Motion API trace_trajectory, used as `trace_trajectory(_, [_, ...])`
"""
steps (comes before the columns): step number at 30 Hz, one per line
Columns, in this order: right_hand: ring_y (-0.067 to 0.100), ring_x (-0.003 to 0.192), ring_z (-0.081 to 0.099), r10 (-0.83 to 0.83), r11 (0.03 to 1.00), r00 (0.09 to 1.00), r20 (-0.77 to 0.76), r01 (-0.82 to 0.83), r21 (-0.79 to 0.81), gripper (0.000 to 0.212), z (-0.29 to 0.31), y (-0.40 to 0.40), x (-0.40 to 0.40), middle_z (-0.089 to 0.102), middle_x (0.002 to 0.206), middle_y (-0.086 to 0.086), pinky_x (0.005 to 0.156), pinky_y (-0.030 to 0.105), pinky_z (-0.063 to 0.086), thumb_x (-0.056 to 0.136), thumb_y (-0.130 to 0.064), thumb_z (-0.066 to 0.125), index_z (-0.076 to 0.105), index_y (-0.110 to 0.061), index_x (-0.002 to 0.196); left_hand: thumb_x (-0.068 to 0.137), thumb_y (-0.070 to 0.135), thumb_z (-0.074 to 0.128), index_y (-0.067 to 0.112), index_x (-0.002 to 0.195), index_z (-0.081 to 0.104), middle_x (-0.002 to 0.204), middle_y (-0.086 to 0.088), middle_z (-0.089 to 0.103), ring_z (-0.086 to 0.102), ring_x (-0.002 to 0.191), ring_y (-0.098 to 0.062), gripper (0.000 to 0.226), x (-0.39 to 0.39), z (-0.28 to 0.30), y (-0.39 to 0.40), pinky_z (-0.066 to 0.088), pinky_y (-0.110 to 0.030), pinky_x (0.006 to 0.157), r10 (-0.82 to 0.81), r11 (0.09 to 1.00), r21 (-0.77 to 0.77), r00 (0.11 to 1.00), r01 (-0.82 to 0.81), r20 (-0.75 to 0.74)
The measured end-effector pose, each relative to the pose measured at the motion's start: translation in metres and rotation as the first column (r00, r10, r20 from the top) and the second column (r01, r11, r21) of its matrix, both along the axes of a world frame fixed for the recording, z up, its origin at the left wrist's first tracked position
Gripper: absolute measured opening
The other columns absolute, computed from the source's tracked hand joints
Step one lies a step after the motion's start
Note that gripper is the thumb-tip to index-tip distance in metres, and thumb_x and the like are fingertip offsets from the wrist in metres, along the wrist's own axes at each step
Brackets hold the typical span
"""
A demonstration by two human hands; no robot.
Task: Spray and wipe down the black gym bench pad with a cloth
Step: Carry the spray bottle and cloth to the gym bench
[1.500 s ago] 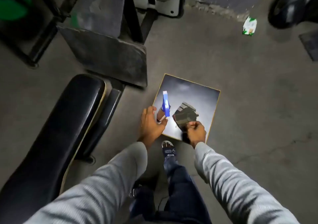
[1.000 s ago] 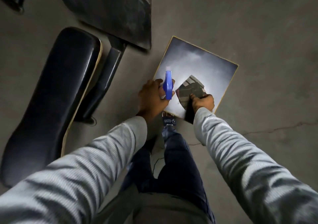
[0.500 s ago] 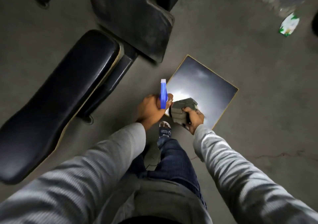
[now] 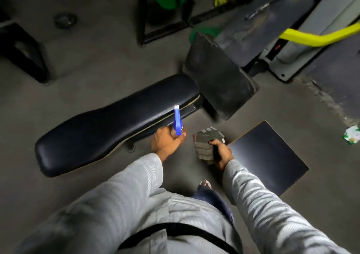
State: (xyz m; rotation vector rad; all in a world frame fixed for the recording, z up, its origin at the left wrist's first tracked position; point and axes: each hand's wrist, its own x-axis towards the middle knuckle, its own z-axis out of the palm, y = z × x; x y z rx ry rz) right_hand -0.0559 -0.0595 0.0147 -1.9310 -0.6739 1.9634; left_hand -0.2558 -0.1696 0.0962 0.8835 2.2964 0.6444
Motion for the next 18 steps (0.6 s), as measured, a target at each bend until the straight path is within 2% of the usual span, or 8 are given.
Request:
trace_trajectory(1, [0.036,0.087,0.076,0.040,0.999,0.999,-0.001,-0.040,0.012,0.059,0.008,-0.007,-0.021,0.080,0.109,0.018,0.063,0.042,0.061,0.070,-0.025,0.082,0.074,-0.005,0.125,0.089,0.059,0.078,0.013,0.104,0.076,0.109,-0.015,0.078,0.071,0.107,-0.042,0.048,-0.016,0.002,-0.013,0.051,-0.035,0.080,0.031,0.999,0.015,1.000,-0.031,-0.005])
trace_trajectory(3, [0.035,0.087,0.074,0.086,0.996,0.996,-0.003,-0.086,0.032,0.047,0.019,-0.021,-0.062,0.079,0.115,0.021,0.066,0.039,0.060,0.082,-0.019,0.078,0.073,-0.003,0.126,0.086,0.063,0.076,0.016,0.102,0.076,0.106,-0.012,0.078,0.073,0.106,-0.040,0.050,-0.047,0.006,-0.040,0.057,-0.038,0.084,0.091,0.995,0.048,0.996,-0.090,-0.012])
trace_trajectory(7, [0.039,0.094,0.075,0.116,0.991,0.992,-0.059,-0.112,0.069,0.051,0.016,-0.040,-0.129,0.077,0.123,0.026,0.072,0.051,0.067,0.081,-0.007,0.076,0.071,0.002,0.131,0.090,0.056,0.078,0.013,0.093,0.075,0.097,-0.011,0.077,0.073,0.097,-0.036,0.043,-0.096,0.014,-0.082,0.054,-0.034,0.078,0.175,0.981,0.084,0.985,-0.175,0.004])
trace_trajectory(9, [0.039,0.095,0.076,0.161,0.985,0.985,-0.066,-0.156,0.081,0.057,0.016,-0.050,-0.160,0.079,0.119,0.024,0.083,0.060,0.066,0.076,-0.007,0.080,0.071,0.001,0.131,0.090,0.054,0.078,0.014,0.093,0.075,0.100,-0.012,0.077,0.073,0.099,-0.037,0.041,-0.121,0.012,-0.101,0.054,-0.034,0.078,0.218,0.973,0.077,0.976,-0.216,-0.014])
trace_trajectory(10, [0.039,0.093,0.075,0.192,0.979,0.979,-0.067,-0.186,0.085,0.052,0.022,-0.057,-0.176,0.080,0.114,0.023,0.083,0.061,0.065,0.077,-0.005,0.079,0.071,0.001,0.128,0.090,0.054,0.078,0.014,0.094,0.075,0.101,-0.013,0.077,0.073,0.100,-0.038,0.041,-0.132,0.011,-0.110,0.056,-0.036,0.080,0.245,0.967,0.073,0.969,-0.242,-0.025])
trace_trajectory(13, [0.034,0.081,0.072,0.273,0.959,0.959,-0.072,-0.266,0.094,0.021,0.035,-0.074,-0.217,0.076,0.093,0.017,0.059,0.046,0.066,0.089,0.003,0.071,0.072,-0.002,0.110,0.090,0.054,0.077,0.012,0.096,0.076,0.100,-0.015,0.077,0.073,0.098,-0.040,0.043,-0.159,0.004,-0.131,0.061,-0.042,0.082,0.320,0.946,0.062,0.947,-0.318,-0.026])
trace_trajectory(15, [0.034,0.080,0.071,0.317,0.947,0.944,-0.089,-0.310,0.077,0.024,0.031,-0.077,-0.240,0.075,0.093,0.017,0.054,0.044,0.065,0.091,0.005,0.068,0.071,-0.001,0.114,0.090,0.055,0.077,0.013,0.095,0.076,0.098,-0.014,0.076,0.074,0.095,-0.038,0.043,-0.174,-0.001,-0.141,0.061,-0.041,0.080,0.361,0.931,0.058,0.932,-0.359,-0.027])
trace_trajectory(18, [0.038,0.087,0.074,0.362,0.932,0.928,-0.094,-0.358,0.056,0.029,0.014,-0.075,-0.273,0.077,0.101,0.020,0.058,0.047,0.066,0.088,0.004,0.071,0.072,0.000,0.117,0.091,0.057,0.077,0.012,0.091,0.076,0.093,-0.013,0.076,0.074,0.091,-0.035,0.045,-0.194,-0.012,-0.147,0.062,-0.042,0.079,0.427,0.902,0.063,0.904,-0.426,0.001])
